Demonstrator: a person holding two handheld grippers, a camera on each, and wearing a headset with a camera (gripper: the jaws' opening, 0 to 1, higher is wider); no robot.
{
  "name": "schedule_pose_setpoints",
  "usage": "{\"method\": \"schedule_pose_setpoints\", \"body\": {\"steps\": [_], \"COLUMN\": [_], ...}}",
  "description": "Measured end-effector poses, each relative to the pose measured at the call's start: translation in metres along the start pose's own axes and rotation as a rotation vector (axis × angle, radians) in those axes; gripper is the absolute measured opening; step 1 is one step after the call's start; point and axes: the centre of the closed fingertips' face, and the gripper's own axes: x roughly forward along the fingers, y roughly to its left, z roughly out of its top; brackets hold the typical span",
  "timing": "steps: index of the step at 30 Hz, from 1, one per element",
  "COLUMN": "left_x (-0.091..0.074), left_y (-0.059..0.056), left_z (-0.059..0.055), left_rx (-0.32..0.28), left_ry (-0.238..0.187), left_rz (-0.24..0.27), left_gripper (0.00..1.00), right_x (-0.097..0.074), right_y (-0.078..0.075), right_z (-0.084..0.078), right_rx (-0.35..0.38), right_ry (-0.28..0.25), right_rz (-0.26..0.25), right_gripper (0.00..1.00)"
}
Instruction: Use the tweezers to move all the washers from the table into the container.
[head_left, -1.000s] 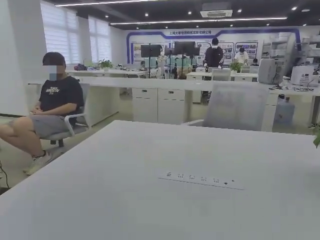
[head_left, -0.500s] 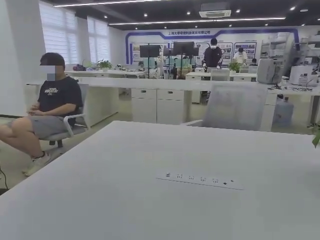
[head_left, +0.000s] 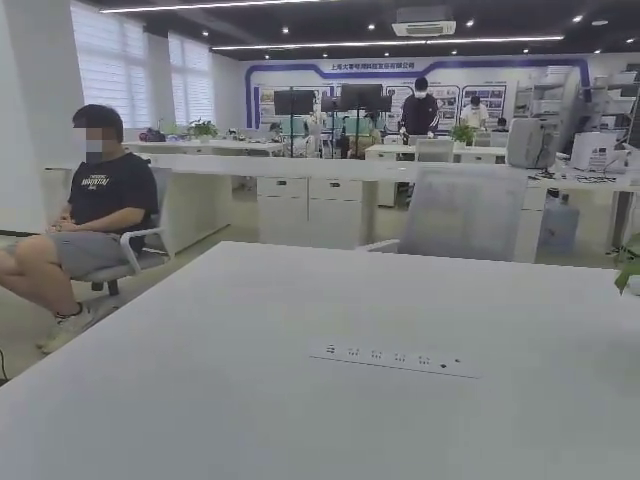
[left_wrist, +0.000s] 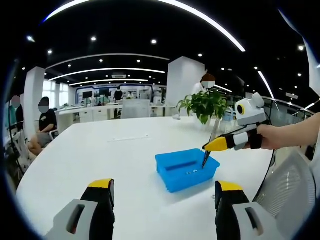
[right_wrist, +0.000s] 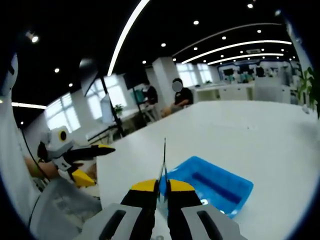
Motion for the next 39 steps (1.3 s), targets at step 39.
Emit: {"method": "schedule_pose_setpoints", "body": {"steps": [39], "left_x": [0.0], "left_y": [0.001], "left_z": [0.0], "left_rx": [0.006], "left_ry": [0.001], "left_rz": [-0.001], "left_gripper": [0.84], "right_x": [0.002], "right_y": [0.017], "right_z": [-0.085], "right_rx": [-0.148], "right_ry": [0.215], "right_rz": [-0.077], "right_gripper": [0.04]}}
